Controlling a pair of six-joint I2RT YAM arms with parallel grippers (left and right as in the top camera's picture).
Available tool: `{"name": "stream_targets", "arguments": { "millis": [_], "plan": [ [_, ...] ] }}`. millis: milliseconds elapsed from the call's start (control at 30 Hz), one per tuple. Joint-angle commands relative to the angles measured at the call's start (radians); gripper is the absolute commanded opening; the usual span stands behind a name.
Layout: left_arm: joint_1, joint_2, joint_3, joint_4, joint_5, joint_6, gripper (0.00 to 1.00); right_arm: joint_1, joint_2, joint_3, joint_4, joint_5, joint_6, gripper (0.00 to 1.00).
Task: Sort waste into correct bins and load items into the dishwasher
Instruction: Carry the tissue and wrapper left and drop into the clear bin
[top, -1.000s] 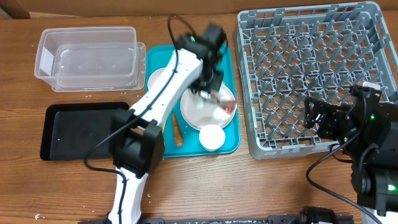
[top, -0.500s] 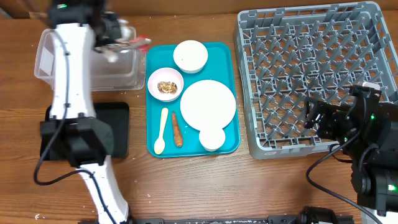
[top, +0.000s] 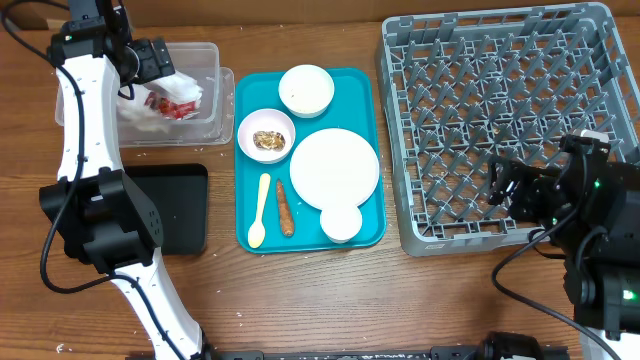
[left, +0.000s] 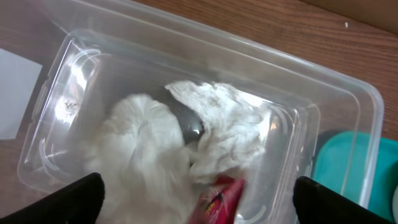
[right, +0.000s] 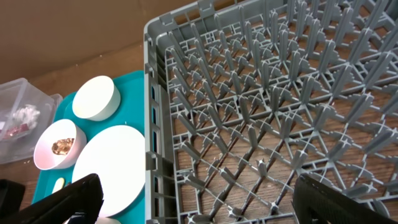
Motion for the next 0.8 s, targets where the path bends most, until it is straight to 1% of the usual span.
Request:
{"name": "stream_targets", "arguments": {
  "millis": [0,167,300,367,400,500,567,600,767],
  "plan": [
    [-0.006,-0.008,0.077,-0.035,0.034,0.034,1.0,-0.003,0.011,0.028,0.003,-0.01,0.0,1.0],
    [-0.01,-0.013,0.268,-0.179,0.154,0.064,1.0,-0.003,0.014,0.028,-0.001,-0.01,0.0,1.0],
    [-0.033,-0.016,0.447,-0.364,0.25,0.079,1.0,-0.003,0.014,0.028,0.001,-0.017,0.0,1.0],
    [-0.053,-0.016,0.504,-0.465,0.257,0.091,0.95,-0.003,0.014,0.028,0.001,-0.017,0.0,1.0],
    [-0.066,-0.016,0.522,-0.516,0.257,0.095,0.94,-0.003,0.014,0.028,0.001,-0.018,0.0,1.0],
    [-0.104,-0.015,0.528,-0.651,0.256,0.102,0.93,-0.003,0.014,0.028,0.0,-0.018,0.0,1.0],
    [-0.124,-0.015,0.523,-0.72,0.256,0.122,0.89,-0.003,0.014,0.028,-0.003,-0.018,0.0,1.0],
    [-0.135,-0.016,0.511,-0.719,0.256,0.124,0.86,-0.003,0.014,0.028,-0.003,-0.018,0.0,1.0],
    [-0.22,-0.025,0.472,-0.719,0.28,0.125,0.86,-0.003,0.014,0.028,-0.003,-0.018,0.0,1.0]
  ]
}}
